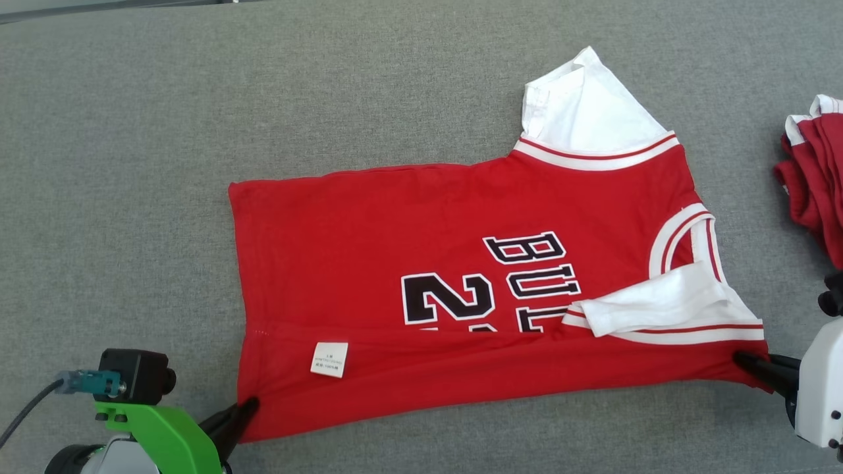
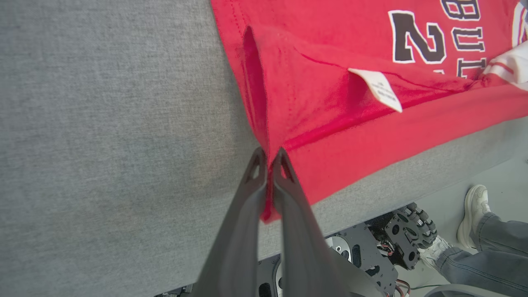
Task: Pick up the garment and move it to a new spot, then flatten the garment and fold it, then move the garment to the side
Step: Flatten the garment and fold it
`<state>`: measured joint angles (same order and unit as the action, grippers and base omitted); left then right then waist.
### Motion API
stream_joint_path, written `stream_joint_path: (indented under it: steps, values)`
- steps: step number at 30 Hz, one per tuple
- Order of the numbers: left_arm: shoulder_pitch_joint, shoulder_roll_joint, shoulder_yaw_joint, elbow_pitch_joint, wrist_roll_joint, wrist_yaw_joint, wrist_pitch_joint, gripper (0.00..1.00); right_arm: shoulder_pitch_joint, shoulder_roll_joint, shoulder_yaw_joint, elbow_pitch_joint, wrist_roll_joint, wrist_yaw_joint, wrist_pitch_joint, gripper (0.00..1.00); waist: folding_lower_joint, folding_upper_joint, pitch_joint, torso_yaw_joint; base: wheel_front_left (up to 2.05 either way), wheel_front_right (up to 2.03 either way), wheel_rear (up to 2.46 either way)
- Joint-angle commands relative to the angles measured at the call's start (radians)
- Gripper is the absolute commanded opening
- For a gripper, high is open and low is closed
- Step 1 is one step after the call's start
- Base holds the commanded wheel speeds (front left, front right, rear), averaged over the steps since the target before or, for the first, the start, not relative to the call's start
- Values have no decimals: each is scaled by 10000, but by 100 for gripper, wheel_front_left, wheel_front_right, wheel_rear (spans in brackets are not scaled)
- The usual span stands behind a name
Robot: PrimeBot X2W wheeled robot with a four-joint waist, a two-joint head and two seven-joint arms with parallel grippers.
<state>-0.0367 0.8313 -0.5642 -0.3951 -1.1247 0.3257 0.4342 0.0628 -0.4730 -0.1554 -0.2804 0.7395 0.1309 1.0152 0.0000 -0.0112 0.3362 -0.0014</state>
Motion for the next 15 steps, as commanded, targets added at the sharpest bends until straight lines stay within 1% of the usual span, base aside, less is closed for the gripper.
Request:
stream_joint_path:
  steps: [1, 8, 9, 10, 11, 12, 13, 14, 15]
  values:
    - [209, -73, -59, 23, -12, 69, -41, 0, 155, 53, 87, 18, -36, -3, 38, 0, 0, 112, 51, -16, 0, 0, 0]
    - [399, -150, -251, 281, 131, 124, -119, 0, 227, 8, 224, 153, -368, -3, -298, 0, 0, 112, 87, -34, 0, 0, 0]
    - [405, -188, -232, 344, 154, 193, -169, 16, 204, -2, 223, 200, -488, -3, -393, 18, 0, 112, 82, -25, 0, 0, 0]
    - [408, -229, -231, 386, 171, 235, -194, 40, 195, 8, 219, 256, -576, -3, -462, 45, 0, 112, 74, -14, 0, 0, 0]
    - [383, -249, -272, 415, 208, 224, -178, 44, 213, -28, 243, 294, -652, -3, -492, 100, 0, 112, 59, 9, 0, 0, 0]
    - [355, -276, -311, 445, 236, 224, -161, 53, 227, -68, 295, 292, -717, -3, -531, 100, 0, 112, 43, 30, 0, 0, 0]
    - [332, -319, -303, 467, 271, 259, -213, 93, 218, -83, 316, 295, -744, -2, -572, 100, 0, 112, 32, 45, 0, 0, 0]
    - [298, -348, -285, 495, 301, 303, -244, 100, 187, -104, 299, 306, -739, -2, -577, 100, 0, 112, 15, 67, 0, 0, 0]
    - [260, -313, -280, 515, 368, 331, -263, 100, 125, -151, 258, 284, -712, -2, -586, 100, 0, 112, -1, 83, 0, 0, 0]
